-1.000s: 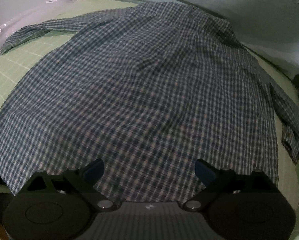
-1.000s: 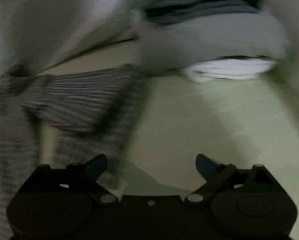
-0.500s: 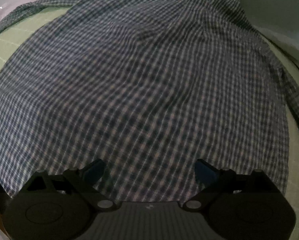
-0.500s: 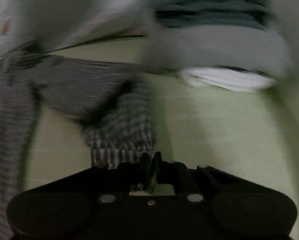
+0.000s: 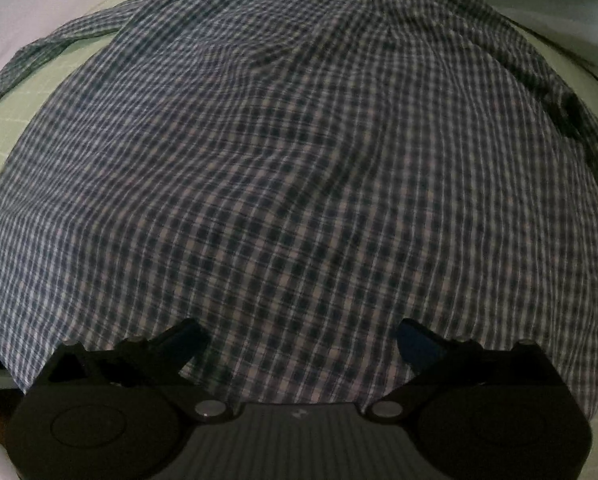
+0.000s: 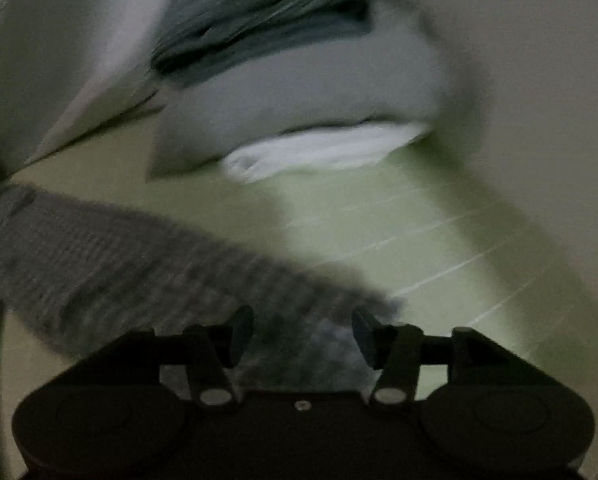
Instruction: Fold clothes
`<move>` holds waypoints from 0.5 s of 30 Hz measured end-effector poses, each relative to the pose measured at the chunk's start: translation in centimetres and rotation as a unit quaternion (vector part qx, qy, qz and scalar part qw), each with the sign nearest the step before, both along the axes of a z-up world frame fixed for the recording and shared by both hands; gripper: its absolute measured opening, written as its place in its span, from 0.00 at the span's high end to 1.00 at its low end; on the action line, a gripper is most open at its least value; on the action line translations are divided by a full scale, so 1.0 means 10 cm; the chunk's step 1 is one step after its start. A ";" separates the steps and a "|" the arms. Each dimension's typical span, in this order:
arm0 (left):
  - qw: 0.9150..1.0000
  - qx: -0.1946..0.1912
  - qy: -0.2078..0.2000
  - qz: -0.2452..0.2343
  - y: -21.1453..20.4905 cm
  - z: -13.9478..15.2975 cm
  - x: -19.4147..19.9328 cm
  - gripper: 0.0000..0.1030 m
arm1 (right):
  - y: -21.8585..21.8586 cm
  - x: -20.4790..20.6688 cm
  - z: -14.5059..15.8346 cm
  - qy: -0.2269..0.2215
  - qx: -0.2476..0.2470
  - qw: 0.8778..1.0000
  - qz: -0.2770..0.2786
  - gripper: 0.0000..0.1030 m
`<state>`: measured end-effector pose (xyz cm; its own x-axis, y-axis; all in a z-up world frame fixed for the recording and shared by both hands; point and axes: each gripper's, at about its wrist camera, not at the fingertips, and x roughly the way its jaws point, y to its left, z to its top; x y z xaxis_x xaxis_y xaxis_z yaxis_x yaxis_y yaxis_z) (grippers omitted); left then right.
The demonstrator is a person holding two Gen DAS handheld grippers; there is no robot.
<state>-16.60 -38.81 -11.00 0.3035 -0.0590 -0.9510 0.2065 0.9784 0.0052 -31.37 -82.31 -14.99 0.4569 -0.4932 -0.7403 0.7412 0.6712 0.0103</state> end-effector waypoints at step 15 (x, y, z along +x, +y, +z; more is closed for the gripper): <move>0.999 -0.009 0.019 -0.037 0.06 0.01 0.01 0.00 | 0.12 0.01 0.00 0.051 -0.037 0.998 -0.019 0.00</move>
